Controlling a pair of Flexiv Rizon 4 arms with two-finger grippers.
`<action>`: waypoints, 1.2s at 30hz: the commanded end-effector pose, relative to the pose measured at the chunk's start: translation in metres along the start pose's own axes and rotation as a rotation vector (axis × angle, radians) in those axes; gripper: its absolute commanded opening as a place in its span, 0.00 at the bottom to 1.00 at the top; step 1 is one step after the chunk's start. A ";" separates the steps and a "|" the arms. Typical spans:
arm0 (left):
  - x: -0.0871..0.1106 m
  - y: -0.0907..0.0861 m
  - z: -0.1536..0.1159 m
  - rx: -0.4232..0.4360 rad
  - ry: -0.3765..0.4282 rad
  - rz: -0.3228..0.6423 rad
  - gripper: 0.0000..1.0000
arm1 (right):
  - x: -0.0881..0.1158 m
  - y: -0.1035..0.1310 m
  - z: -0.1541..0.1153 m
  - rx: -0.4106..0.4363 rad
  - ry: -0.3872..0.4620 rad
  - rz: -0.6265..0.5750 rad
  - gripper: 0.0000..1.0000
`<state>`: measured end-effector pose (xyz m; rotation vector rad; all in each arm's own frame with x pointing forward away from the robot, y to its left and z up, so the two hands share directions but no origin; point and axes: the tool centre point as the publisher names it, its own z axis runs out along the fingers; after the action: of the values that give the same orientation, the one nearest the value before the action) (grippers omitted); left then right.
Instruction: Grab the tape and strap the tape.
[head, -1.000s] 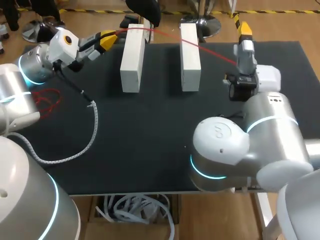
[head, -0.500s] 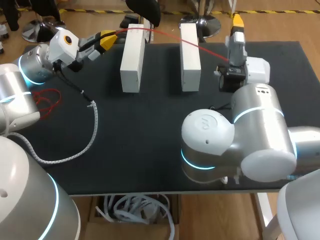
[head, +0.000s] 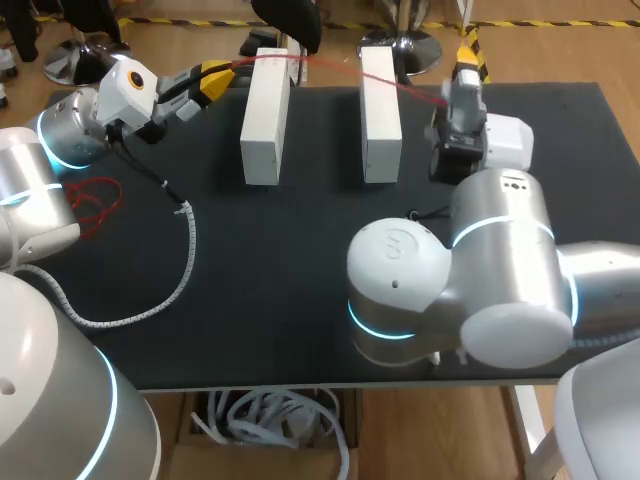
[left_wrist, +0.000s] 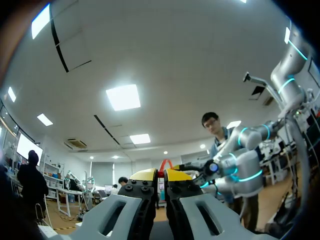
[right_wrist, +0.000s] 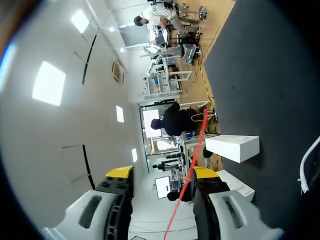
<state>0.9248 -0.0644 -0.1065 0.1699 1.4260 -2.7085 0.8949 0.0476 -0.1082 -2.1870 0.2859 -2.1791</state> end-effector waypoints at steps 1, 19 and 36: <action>0.000 0.001 -0.001 0.003 0.001 0.001 0.00 | 0.003 -0.005 -0.005 -0.037 -0.007 0.003 0.61; 0.000 0.001 -0.001 0.003 0.001 0.001 0.00 | 0.007 -0.011 -0.012 -0.020 -0.005 0.019 0.47; 0.000 0.001 -0.001 0.003 0.001 0.001 0.00 | 0.003 -0.001 -0.020 -0.040 -0.019 0.018 0.41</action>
<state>0.9248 -0.0644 -0.1065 0.1699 1.4260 -2.7085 0.8764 0.0498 -0.1074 -2.2055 0.3461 -2.1653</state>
